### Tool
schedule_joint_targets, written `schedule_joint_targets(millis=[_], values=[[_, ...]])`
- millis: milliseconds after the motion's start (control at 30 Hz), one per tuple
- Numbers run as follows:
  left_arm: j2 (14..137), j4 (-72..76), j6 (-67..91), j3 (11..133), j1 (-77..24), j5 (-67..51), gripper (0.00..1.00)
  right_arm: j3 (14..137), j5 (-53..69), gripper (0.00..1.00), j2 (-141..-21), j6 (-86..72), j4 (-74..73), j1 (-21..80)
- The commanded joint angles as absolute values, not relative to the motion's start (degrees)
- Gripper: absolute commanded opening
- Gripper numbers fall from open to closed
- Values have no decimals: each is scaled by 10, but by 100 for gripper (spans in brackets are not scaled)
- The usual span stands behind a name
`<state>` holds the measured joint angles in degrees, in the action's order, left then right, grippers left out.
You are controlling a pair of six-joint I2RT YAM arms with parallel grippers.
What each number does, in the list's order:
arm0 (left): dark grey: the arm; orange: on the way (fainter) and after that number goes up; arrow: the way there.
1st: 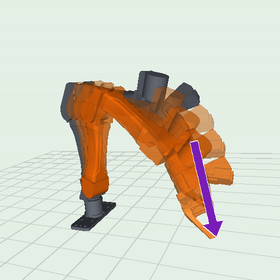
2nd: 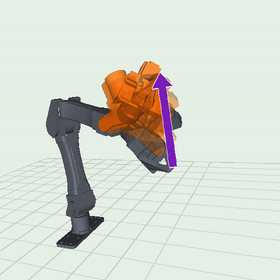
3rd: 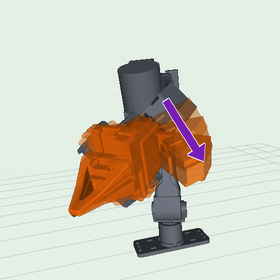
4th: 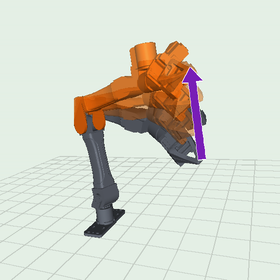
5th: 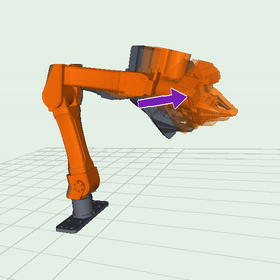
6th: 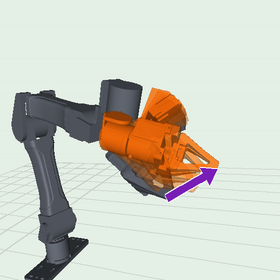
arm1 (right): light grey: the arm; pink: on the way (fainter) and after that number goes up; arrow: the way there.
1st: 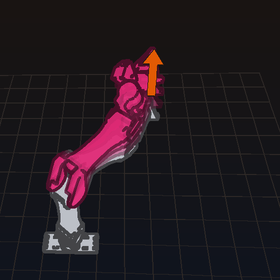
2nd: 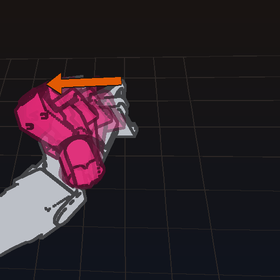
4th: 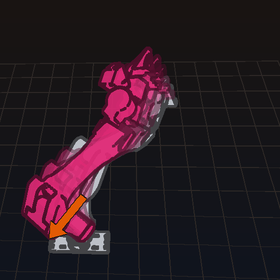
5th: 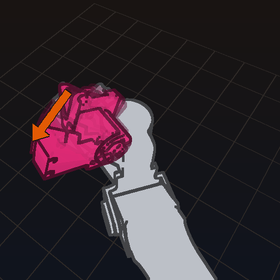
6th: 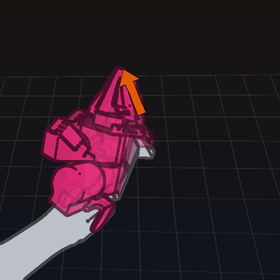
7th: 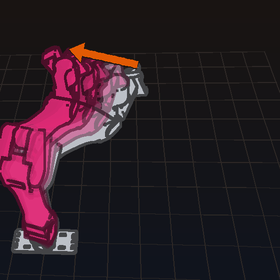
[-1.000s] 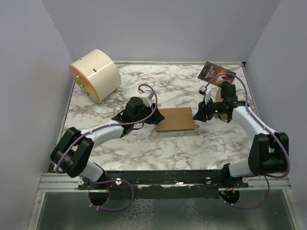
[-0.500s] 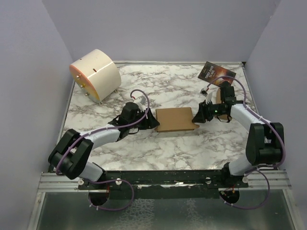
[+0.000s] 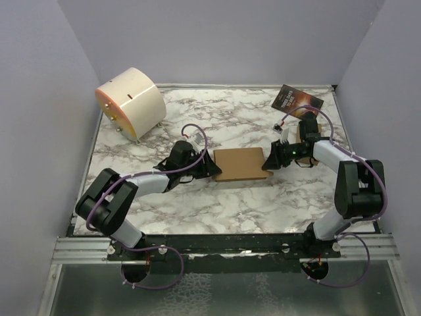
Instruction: Fold the paper box
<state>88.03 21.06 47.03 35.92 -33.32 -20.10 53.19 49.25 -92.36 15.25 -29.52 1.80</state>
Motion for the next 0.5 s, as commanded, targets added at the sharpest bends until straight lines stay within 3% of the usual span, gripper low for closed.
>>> schedule_joint_targets(millis=[0,467], values=[[891,242,489,372,-331,-228,44,552,515,39,-944,155,-292,17],[898,242,497,375,-331,-231,36,555,534,31,-955,155,-295,17]])
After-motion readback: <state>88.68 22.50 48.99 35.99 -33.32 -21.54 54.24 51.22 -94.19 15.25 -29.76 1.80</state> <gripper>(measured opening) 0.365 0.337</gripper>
